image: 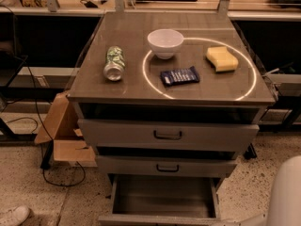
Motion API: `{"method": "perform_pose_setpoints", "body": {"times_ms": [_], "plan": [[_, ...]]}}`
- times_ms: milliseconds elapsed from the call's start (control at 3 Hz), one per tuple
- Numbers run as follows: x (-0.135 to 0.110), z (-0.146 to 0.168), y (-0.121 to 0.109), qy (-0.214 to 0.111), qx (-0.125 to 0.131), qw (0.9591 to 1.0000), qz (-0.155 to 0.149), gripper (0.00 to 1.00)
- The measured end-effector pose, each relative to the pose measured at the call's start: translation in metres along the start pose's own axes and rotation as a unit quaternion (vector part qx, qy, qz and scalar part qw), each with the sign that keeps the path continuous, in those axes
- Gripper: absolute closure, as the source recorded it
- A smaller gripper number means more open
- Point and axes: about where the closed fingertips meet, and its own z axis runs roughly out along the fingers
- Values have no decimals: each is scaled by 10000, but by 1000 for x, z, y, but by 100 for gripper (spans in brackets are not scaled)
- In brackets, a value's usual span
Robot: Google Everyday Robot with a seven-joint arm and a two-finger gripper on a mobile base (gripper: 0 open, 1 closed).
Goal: Close bottom drawer
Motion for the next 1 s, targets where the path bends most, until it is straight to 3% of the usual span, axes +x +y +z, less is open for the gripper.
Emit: {"method": "perform_pose_setpoints", "body": {"times_ms": [667, 1000], "plan": [[-36, -15, -43, -512, 593, 9967, 214, 100], [-48, -13, -43, -680, 625, 9953, 296, 100]]}}
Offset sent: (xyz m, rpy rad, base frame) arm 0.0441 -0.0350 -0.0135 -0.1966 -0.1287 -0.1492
